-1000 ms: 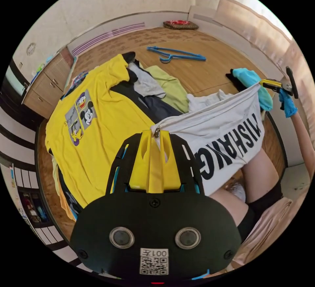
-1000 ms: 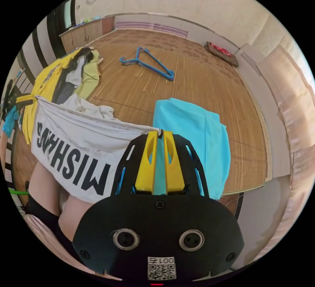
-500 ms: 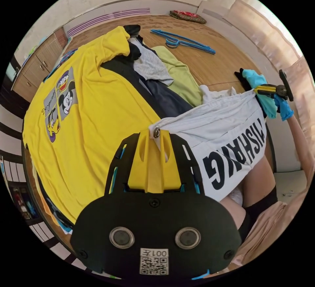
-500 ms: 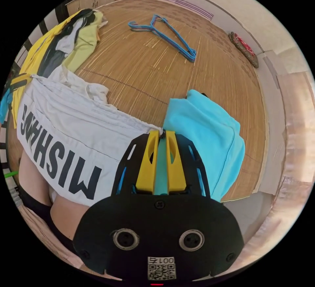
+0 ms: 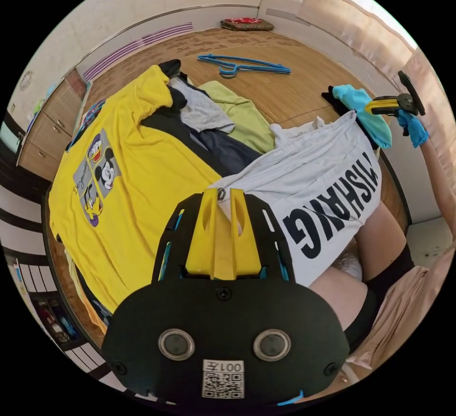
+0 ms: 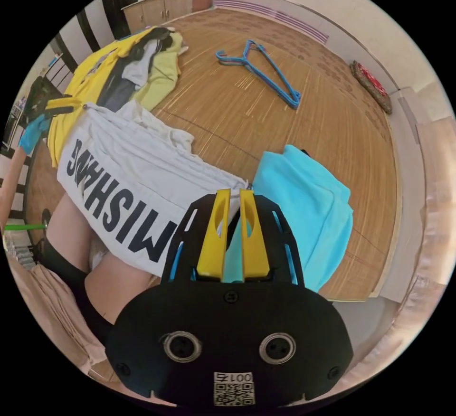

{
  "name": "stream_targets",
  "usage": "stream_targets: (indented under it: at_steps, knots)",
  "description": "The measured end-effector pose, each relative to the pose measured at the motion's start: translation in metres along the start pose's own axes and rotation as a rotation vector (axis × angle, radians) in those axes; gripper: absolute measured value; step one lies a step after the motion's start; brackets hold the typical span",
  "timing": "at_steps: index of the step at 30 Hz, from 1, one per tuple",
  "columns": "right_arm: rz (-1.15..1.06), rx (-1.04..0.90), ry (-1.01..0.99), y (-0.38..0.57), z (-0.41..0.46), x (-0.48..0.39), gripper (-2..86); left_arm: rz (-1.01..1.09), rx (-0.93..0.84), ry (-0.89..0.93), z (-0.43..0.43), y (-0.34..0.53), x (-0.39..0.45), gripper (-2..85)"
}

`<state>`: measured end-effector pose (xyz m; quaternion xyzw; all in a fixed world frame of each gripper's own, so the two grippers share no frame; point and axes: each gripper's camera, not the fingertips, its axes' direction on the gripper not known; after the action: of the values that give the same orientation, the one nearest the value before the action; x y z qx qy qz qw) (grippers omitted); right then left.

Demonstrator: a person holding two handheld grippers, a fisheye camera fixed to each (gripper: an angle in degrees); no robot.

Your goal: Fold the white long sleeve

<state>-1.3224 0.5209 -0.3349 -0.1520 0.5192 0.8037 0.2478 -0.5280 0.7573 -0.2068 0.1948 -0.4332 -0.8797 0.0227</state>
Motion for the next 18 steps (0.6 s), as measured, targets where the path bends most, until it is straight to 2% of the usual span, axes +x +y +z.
stream_targets:
  at_steps: [4, 9, 18]
  knots:
    - [-0.024, -0.061, 0.062, -0.017, 0.035, -0.012, 3.3, 0.026, -0.027, -0.039, 0.013, -0.016, 0.010, 1.6]
    - [0.047, -0.156, 0.086, -0.043, 0.081, -0.011, 7.4, 0.058, -0.048, -0.123, 0.027, -0.032, 0.023, 1.9]
    - [0.159, -0.055, 0.192, -0.066, 0.089, 0.000, 2.0, 0.054, -0.044, -0.175, 0.038, -0.054, 0.026, 0.1]
